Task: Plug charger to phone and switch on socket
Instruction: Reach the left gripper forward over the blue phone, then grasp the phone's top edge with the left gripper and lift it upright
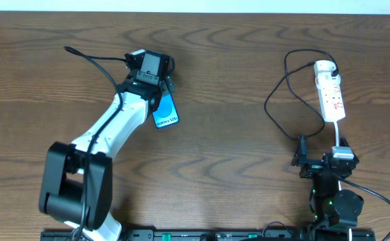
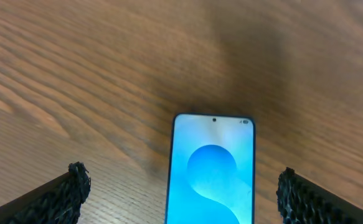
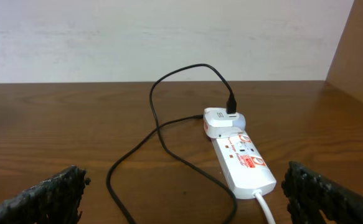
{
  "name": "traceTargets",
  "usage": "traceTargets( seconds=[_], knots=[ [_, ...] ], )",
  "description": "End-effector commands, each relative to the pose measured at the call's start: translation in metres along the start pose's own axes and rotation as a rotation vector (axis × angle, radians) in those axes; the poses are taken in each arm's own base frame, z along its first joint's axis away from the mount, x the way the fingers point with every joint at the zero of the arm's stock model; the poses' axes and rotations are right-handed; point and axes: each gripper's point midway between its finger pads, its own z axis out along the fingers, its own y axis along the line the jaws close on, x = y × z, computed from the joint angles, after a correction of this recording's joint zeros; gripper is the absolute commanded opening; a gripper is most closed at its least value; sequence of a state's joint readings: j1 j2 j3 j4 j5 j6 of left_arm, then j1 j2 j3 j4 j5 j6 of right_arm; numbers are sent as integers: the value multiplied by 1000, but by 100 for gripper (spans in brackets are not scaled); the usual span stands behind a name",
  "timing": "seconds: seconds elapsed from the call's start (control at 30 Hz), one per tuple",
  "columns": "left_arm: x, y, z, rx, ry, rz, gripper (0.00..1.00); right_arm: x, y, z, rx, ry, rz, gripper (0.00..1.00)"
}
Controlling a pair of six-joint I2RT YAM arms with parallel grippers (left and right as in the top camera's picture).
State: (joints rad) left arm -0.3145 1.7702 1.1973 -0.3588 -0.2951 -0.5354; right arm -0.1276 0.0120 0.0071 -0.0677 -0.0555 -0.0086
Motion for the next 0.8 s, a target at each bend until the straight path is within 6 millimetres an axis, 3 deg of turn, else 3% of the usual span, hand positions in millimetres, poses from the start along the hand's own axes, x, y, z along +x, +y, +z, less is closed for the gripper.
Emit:
traceTargets(
  seconds=[0.0, 0.4, 0.57, 0.77],
  knots=[
    [6, -4, 13, 0, 29, -15, 98, 1, 0, 0, 0, 0, -4, 99],
    [57, -16, 53, 18, 180, 31, 98, 1, 0, 0, 0, 0, -4, 99],
    [63, -32, 51, 46, 169, 61, 98, 1, 0, 0, 0, 0, -4, 99],
    [72, -27, 59, 19, 188, 64, 98, 1, 0, 0, 0, 0, -4, 99]
  ],
)
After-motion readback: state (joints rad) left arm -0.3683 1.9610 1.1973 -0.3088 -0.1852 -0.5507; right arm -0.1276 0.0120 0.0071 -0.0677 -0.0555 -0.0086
